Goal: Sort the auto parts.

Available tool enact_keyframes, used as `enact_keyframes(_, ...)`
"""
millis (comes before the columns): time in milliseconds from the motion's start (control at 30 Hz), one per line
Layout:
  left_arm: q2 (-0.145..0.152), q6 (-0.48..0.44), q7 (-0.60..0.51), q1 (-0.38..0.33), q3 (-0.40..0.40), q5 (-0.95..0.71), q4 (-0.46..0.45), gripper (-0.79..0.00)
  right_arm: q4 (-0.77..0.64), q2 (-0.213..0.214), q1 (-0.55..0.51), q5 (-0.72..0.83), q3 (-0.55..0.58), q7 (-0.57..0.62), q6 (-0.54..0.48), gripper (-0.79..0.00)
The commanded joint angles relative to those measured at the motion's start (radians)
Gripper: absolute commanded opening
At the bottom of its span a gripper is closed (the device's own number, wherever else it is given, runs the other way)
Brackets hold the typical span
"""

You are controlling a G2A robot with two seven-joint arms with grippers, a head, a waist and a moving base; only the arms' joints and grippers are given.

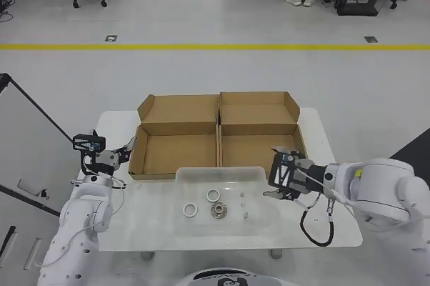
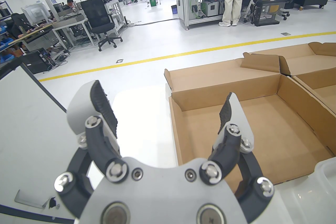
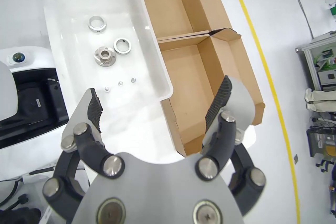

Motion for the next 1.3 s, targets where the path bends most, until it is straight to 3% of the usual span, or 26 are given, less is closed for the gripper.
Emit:
enact_keyframes(0, 0.000, 0.000, 0.000, 0.000, 0.000, 0.000, 0.000, 0.000, 0.012, 0.022, 0.037, 0.026, -0.048, 0.025, 0.025, 0.000)
enact_keyframes(333, 0.000, 0.000, 0.000, 0.000, 0.000, 0.000, 0.000, 0.000, 0.063, 0.113, 0.218, 0.134, -0.291, 0.118, 0.118, 0.000)
enact_keyframes(800, 0.000, 0.000, 0.000, 0.000, 0.000, 0.000, 0.000, 0.000, 0.149, 0.219, 0.495, 0.175, -0.656, 0.081, 0.081, 0.000)
enact_keyframes(1033, 0.000, 0.000, 0.000, 0.000, 0.000, 0.000, 0.000, 0.000, 0.190, 0.241, 0.618, 0.196, -0.777, 0.053, 0.054, 0.000)
enact_keyframes(1267, 0.000, 0.000, 0.000, 0.000, 0.000, 0.000, 0.000, 0.000, 0.221, 0.231, 0.695, 0.212, -0.859, 0.045, 0.045, 0.000)
